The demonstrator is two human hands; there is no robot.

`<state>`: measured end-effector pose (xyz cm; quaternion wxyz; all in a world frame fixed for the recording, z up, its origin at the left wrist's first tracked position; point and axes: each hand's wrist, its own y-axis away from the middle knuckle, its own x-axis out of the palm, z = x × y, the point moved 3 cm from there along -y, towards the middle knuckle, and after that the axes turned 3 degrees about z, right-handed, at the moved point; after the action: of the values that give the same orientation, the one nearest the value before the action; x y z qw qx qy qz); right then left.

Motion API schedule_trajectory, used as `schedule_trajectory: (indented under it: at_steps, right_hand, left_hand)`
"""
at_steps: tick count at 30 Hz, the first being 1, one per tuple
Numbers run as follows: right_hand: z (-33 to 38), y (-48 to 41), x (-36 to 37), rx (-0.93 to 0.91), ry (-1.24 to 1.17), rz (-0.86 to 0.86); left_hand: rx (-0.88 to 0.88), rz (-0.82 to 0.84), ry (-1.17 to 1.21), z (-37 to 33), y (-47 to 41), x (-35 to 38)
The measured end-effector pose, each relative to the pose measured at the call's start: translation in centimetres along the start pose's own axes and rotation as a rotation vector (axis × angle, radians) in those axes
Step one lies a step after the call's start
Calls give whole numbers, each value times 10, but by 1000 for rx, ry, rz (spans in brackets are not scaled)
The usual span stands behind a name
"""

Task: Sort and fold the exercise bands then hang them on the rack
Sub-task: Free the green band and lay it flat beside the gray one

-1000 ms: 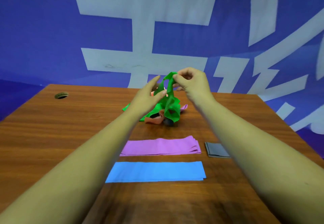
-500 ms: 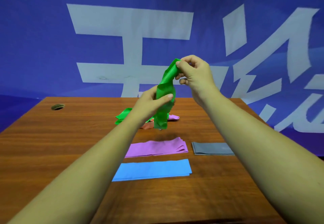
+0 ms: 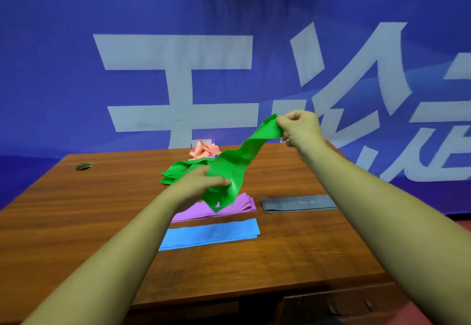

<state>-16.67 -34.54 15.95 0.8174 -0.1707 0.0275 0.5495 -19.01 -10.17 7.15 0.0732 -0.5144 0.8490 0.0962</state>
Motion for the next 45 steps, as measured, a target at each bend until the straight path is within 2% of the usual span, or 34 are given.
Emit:
schedule_trajectory:
  at_steps: [3,5,6,8,11,13,17,19,21,23,25,29,33,35,37,40,45]
  right_hand:
    - [-26,15,-1,82,337,172]
    - [-38,29,2,164,432,357]
    - [-41,37,3,189,419,411]
    - [-36,48,4,146,273,399]
    - [-16,60,2,-55,-30,289]
    - [-3,66,-3,-234,-58,301]
    - [6,74,-9,-433,275,460]
    - [7,71,-11,-465,329,450]
    - [13,66,-15,-446,253,377]
    - [19,59,-19,-373,60,293]
    - [24,54,-21,-306,-114,263]
    - [34,54,-15,-229,-292,283]
    - [39,54,-9,-214,-289,288]
    - [38,54,-8,-180,-308,306]
    - [39,56,-9,-142,-327,316]
    - [39,59,-12,-121,-331,326]
    - [37,65,-13,-125,-297,367]
  left_hand:
    - [28,-22,158,-18,7,10]
    - [50,-43,280,-33,10,18]
    - [55,-61,354,-40,10,22]
    - [78,-111,479,-54,6,29]
    - [105,-179,672,-70,-6,37]
    - [94,-206,724,-80,-13,41]
    - [76,-204,686,-89,-21,43]
    - [39,-160,626,-92,-18,45]
    - [-46,-46,521,-92,-12,46]
    - [-138,101,405,-88,-6,43]
    - [-161,145,303,-84,-2,39]
    - [57,-52,186,-89,-5,37]
    - [361,-145,55,-97,-8,41]
    - [455,-217,-49,-99,-7,41]
    - [490,-282,-68,-101,-6,42]
    - [488,-363,26,-102,-6,42]
    - [576,-334,23,-104,-4,44]
